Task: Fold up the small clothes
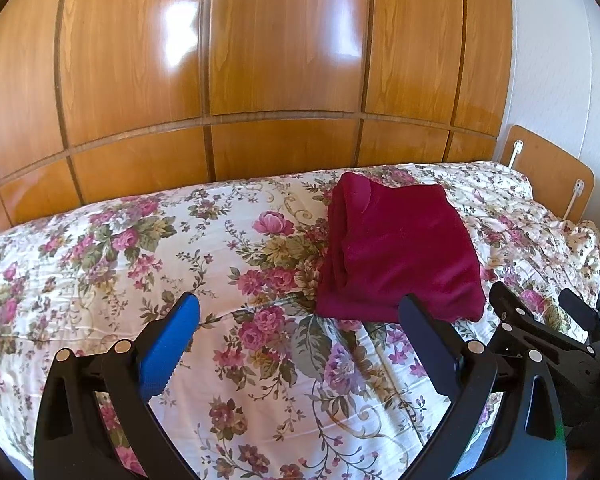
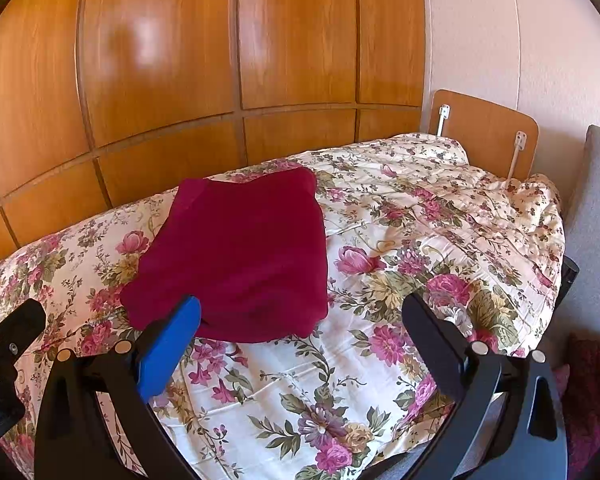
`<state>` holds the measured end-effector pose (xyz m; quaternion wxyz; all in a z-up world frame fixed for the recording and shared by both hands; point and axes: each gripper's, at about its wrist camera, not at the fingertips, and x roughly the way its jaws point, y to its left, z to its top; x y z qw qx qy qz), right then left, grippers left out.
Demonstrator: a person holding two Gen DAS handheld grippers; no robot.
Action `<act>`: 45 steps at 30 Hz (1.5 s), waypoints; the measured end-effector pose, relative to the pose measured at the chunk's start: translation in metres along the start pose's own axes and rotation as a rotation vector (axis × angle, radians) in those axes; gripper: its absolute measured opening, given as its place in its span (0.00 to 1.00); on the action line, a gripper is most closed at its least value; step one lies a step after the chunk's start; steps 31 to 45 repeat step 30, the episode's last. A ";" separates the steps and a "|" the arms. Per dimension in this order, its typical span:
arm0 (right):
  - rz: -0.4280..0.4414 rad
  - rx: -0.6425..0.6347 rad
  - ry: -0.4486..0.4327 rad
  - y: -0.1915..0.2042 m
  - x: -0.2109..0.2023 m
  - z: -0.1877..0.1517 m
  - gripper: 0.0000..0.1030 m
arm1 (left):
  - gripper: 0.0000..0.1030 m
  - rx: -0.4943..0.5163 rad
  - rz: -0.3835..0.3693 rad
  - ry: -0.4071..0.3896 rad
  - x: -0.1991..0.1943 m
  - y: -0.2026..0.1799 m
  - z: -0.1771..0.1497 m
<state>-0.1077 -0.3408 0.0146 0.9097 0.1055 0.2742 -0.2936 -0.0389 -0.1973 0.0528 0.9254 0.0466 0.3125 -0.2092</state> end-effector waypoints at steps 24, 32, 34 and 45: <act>0.002 0.011 0.029 0.005 0.003 -0.006 0.98 | 0.96 -0.003 0.008 0.016 0.007 0.003 -0.003; 0.002 0.007 0.037 0.008 0.006 -0.006 0.98 | 0.96 -0.029 0.021 0.037 0.016 0.010 -0.007; 0.002 0.007 0.037 0.008 0.006 -0.006 0.98 | 0.96 -0.029 0.021 0.037 0.016 0.010 -0.007; 0.002 0.007 0.037 0.008 0.006 -0.006 0.98 | 0.96 -0.029 0.021 0.037 0.016 0.010 -0.007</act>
